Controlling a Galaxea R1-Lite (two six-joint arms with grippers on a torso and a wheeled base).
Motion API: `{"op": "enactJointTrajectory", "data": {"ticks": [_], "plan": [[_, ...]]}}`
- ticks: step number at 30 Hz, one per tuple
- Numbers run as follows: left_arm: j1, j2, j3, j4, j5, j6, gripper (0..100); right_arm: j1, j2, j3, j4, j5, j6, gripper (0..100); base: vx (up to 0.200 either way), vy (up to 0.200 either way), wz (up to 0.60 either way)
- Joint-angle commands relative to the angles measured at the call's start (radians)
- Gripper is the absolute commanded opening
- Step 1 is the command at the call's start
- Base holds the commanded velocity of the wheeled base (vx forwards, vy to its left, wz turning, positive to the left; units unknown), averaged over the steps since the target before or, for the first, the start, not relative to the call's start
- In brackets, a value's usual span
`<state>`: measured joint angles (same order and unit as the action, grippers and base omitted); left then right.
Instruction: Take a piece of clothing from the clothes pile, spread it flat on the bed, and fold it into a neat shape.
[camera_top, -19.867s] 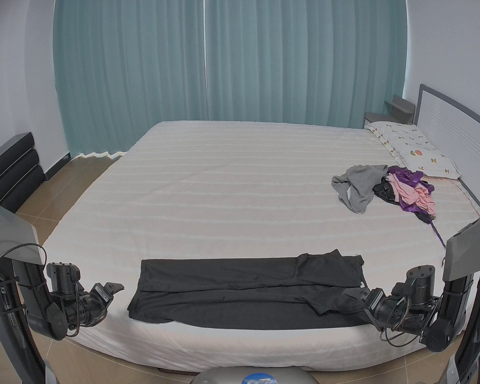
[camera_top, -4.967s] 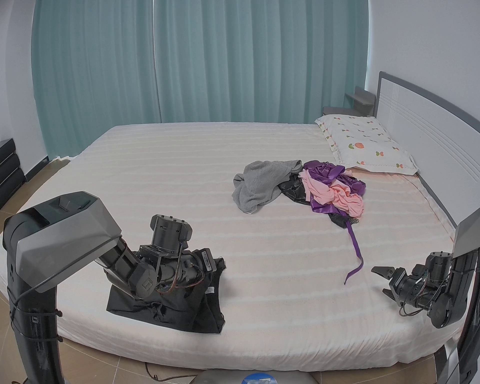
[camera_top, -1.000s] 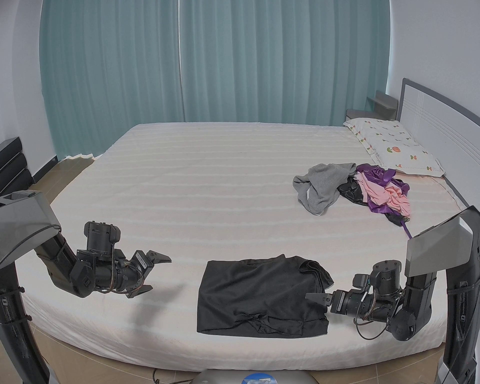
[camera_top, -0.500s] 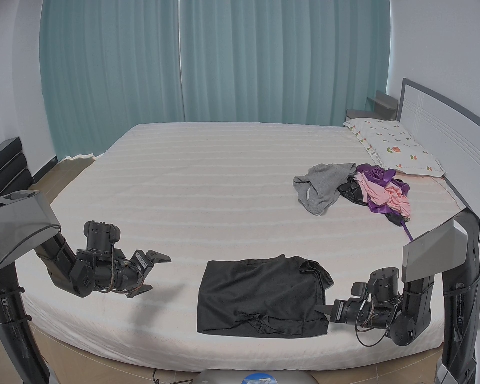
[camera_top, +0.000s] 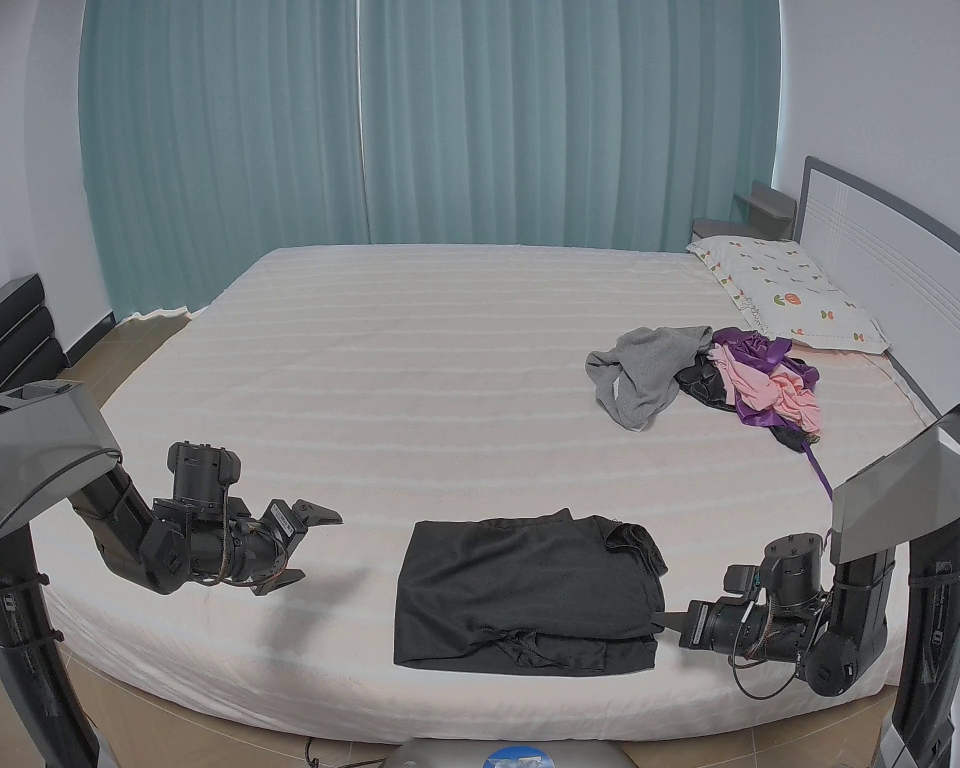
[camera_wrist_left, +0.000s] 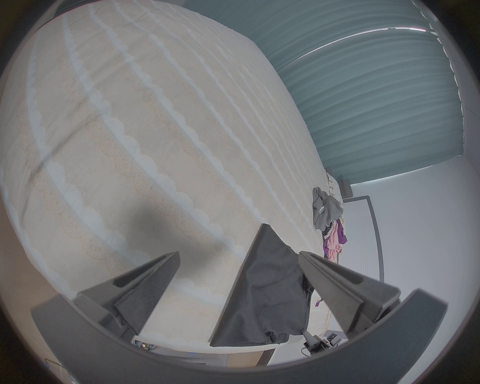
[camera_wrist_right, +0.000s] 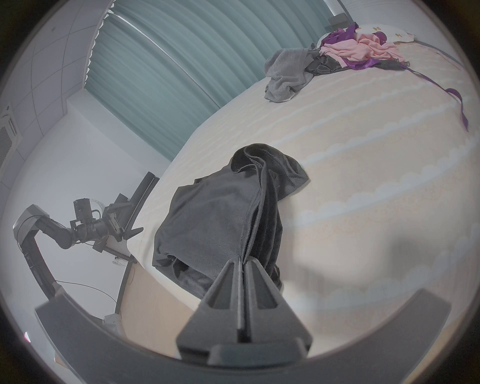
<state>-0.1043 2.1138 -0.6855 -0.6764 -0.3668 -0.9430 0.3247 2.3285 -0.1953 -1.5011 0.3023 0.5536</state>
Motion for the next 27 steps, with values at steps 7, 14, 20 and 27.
{"op": "enactJointTrajectory", "data": {"ticks": [7, 14, 20, 27], "plan": [[0.0, 0.002, 0.0, 0.0, 0.0, -0.002, 100, -0.015, -0.051, 0.053, -0.002, -0.002, 0.0, 0, 0.0, 0.0, 0.0], [0.0, 0.002, 0.0, 0.0, 0.0, -0.002, 100, -0.013, -0.055, 0.102, -0.054, -0.002, -0.011, 0, 0.0, 0.0, 0.0], [0.0, 0.002, 0.0, 0.0, 0.0, -0.002, 100, -0.012, -0.054, 0.135, -0.062, -0.006, -0.023, 0, 0.0, 0.0, 0.0], [0.0, 0.002, 0.0, 0.0, 0.0, -0.002, 100, -0.018, -0.021, 0.165, -0.064, -0.006, -0.073, 0, 0.0, 0.0, 0.0]]}}
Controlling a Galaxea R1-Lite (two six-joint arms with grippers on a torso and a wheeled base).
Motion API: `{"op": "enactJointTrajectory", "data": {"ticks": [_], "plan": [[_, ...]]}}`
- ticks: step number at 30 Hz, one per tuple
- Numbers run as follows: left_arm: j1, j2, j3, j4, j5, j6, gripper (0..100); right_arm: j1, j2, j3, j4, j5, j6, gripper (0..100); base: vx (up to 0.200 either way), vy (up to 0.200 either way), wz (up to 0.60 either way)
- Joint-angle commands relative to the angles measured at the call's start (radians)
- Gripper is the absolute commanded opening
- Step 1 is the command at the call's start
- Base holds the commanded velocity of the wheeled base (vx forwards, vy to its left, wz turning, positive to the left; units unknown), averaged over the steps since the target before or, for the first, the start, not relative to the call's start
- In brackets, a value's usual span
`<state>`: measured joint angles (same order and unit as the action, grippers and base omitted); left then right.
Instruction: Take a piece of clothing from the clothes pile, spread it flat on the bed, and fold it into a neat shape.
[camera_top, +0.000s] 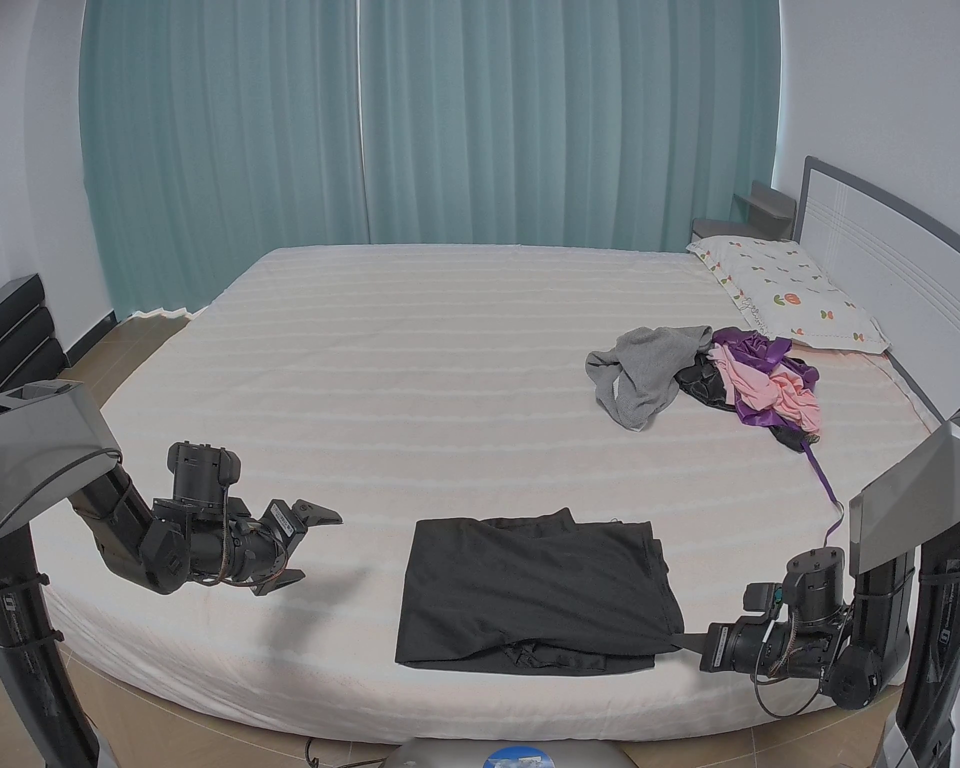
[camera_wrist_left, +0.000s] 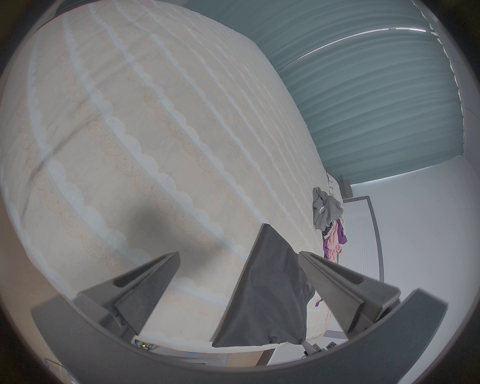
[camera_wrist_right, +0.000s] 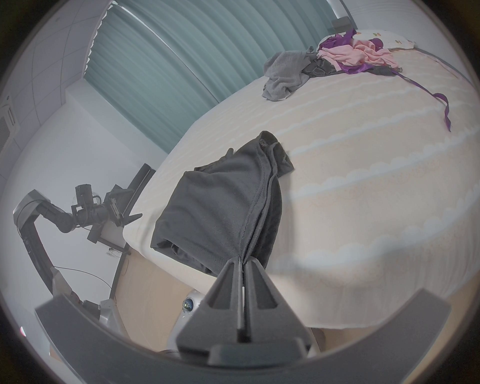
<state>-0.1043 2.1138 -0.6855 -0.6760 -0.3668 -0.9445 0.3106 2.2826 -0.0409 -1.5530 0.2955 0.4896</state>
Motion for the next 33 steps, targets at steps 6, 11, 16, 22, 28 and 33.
{"op": "enactJointTrajectory", "data": {"ticks": [6, 11, 16, 22, 28, 33], "plan": [[0.0, 0.002, 0.0, -0.001, 0.0, 0.0, 100, -0.004, 0.066, -0.007, -0.013, -0.001, -0.031, 100, 0.0, 0.0, 0.0], [0.0, 0.002, 0.001, -0.001, 0.002, 0.0, 100, -0.05, 0.018, -0.097, -0.012, 0.002, -0.014, 100, 0.0, 0.0, 0.0], [0.0, 0.002, 0.0, -0.001, 0.002, 0.001, 100, -0.081, 0.052, -0.252, 0.014, 0.002, 0.034, 100, 0.0, 0.0, 0.0], [0.0, 0.002, 0.001, -0.001, 0.002, 0.003, 100, -0.085, 0.126, -0.521, 0.202, -0.003, 0.07, 100, 0.0, 0.0, 0.0], [0.0, 0.003, 0.004, -0.002, 0.006, 0.004, 100, -0.074, 0.147, -0.709, 0.361, 0.004, 0.096, 100, 0.0, 0.0, 0.0], [-0.005, 0.005, 0.006, -0.002, 0.008, 0.006, 100, -0.081, 0.179, -0.78, 0.369, 0.004, 0.141, 100, 0.0, 0.0, 0.0]]}}
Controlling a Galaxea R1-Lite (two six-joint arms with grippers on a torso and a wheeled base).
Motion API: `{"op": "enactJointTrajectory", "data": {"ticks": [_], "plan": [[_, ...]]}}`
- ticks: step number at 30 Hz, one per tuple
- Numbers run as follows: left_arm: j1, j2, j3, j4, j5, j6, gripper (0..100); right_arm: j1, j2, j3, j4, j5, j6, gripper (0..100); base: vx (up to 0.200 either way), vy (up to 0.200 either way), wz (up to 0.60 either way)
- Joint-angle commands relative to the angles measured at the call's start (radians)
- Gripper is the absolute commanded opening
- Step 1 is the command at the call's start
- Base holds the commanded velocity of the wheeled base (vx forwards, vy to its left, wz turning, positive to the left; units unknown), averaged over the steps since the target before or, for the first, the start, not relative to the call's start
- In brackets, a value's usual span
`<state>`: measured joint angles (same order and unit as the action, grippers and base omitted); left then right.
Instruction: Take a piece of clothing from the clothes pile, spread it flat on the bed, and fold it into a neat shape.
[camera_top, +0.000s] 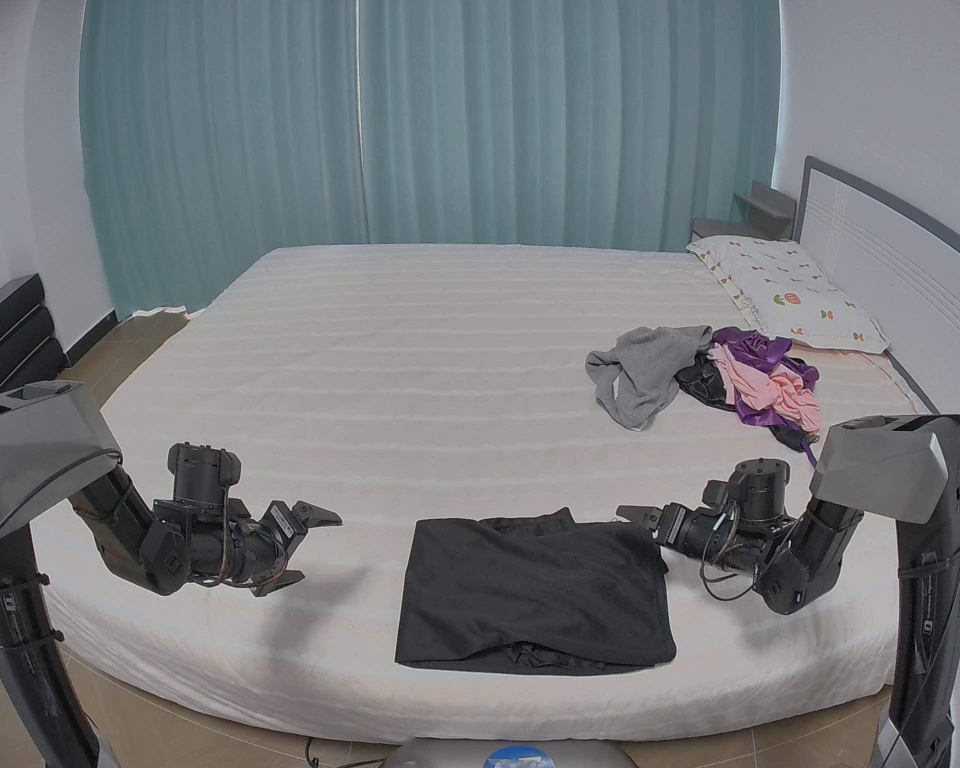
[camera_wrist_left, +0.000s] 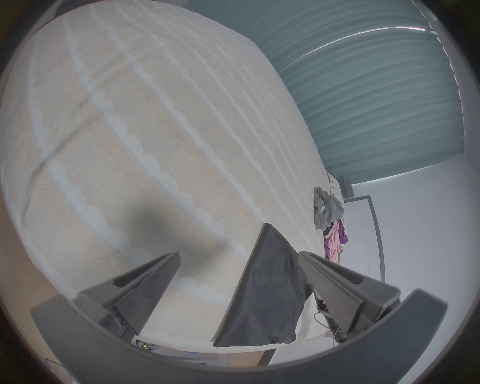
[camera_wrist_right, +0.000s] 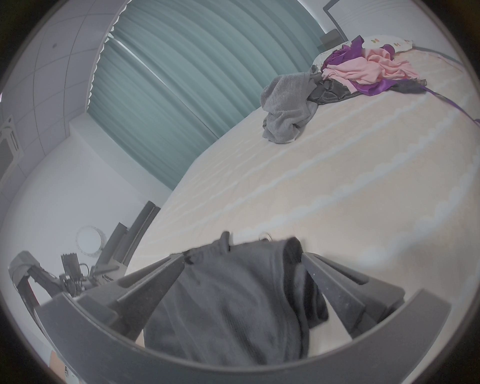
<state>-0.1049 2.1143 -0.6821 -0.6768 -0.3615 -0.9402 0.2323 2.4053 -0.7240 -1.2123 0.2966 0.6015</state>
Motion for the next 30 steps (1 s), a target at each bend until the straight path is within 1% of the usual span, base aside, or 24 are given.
{"op": "enactJointTrajectory", "data": {"ticks": [1, 10, 16, 17, 25, 30], "plan": [[-0.004, 0.004, 0.001, -0.001, 0.003, 0.0, 100, -0.002, 0.061, -0.103, 0.028, 0.004, 0.029, 100, 0.0, 0.0, 0.0], [-0.006, 0.009, -0.004, -0.001, 0.022, 0.0, 100, 0.013, 0.069, -0.092, 0.033, 0.007, 0.026, 100, 0.0, 0.0, 0.0], [-0.007, 0.015, -0.004, -0.003, 0.022, 0.001, 100, 0.012, 0.071, -0.106, 0.056, 0.007, 0.026, 100, 0.0, 0.0, 0.0], [-0.007, 0.015, -0.004, -0.003, 0.022, 0.001, 100, 0.01, 0.071, -0.106, 0.059, 0.007, 0.026, 0, 0.0, 0.0, 0.0], [-0.009, 0.02, 0.009, -0.044, 0.022, 0.001, 100, -0.015, 0.071, -0.143, 0.106, -0.005, 0.032, 0, 0.0, 0.0, 0.0], [-0.012, 0.023, 0.006, -0.044, 0.024, 0.001, 100, -0.038, 0.071, -0.156, 0.119, -0.007, 0.034, 0, 0.0, 0.0, 0.0]]}}
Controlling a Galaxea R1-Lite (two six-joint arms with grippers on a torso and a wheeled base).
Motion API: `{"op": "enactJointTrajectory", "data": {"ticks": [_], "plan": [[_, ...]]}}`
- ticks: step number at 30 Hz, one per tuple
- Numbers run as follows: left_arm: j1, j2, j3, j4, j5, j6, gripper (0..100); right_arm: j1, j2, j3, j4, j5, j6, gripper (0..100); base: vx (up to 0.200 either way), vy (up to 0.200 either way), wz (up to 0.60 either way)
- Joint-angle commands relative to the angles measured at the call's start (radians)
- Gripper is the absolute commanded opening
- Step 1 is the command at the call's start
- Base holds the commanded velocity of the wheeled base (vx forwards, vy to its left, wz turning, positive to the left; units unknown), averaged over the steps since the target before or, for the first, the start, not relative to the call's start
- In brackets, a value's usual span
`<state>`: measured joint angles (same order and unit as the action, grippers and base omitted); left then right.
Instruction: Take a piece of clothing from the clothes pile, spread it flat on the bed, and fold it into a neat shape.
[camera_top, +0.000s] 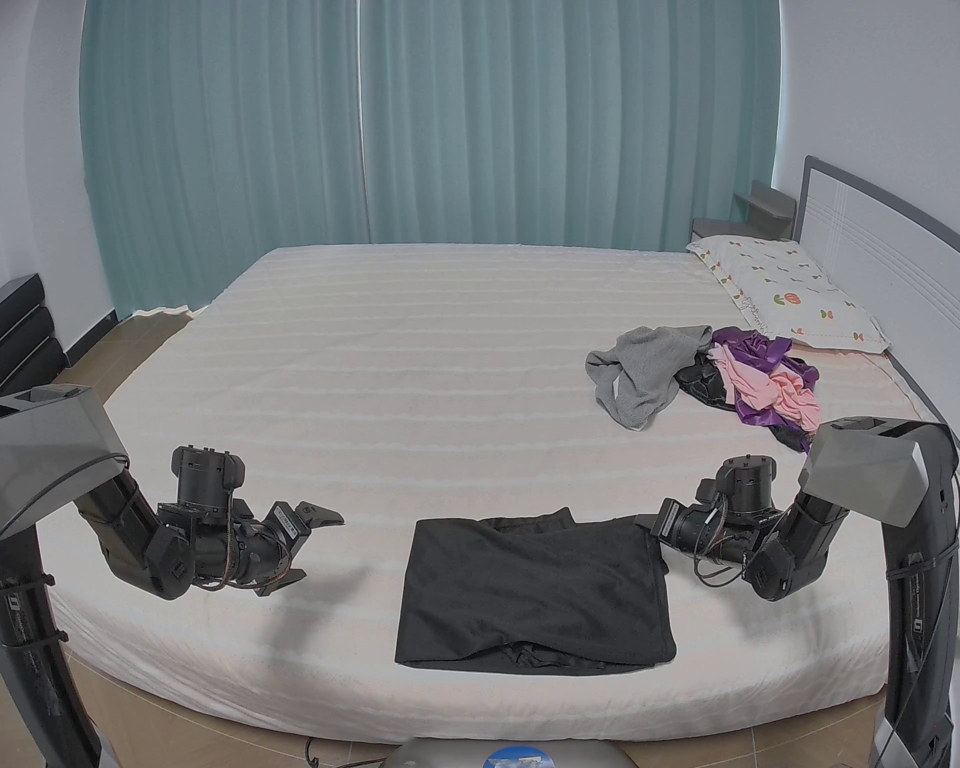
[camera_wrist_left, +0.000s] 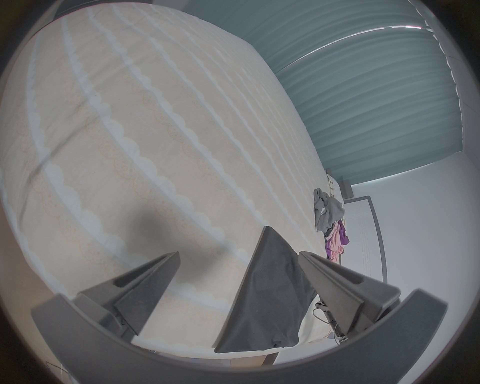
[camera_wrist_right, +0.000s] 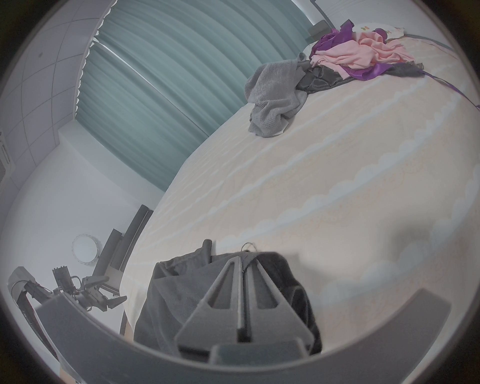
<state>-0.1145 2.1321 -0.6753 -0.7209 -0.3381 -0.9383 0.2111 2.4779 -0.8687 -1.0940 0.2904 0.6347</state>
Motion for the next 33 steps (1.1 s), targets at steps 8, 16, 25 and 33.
{"op": "enactJointTrajectory", "data": {"ticks": [8, 16, 25, 33], "plan": [[-0.037, 0.048, -0.049, -0.008, 0.079, -0.007, 100, -0.036, -0.013, -0.012, 0.0, -0.001, 0.043, 0, 0.0, 0.0, 0.0], [-0.113, 0.118, -0.176, 0.001, 0.085, -0.002, 100, -0.036, -0.007, -0.021, -0.004, -0.037, 0.071, 0, 0.0, 0.0, 0.0], [-0.235, 0.216, -0.333, -0.002, 0.163, 0.0, 100, -0.03, -0.014, -0.004, -0.009, -0.053, 0.094, 0, 0.0, 0.0, 0.0], [-0.274, 0.331, -0.472, 0.004, 0.289, 0.042, 100, -0.024, -0.01, 0.004, -0.015, -0.082, 0.106, 0, 0.0, 0.0, 0.0]]}}
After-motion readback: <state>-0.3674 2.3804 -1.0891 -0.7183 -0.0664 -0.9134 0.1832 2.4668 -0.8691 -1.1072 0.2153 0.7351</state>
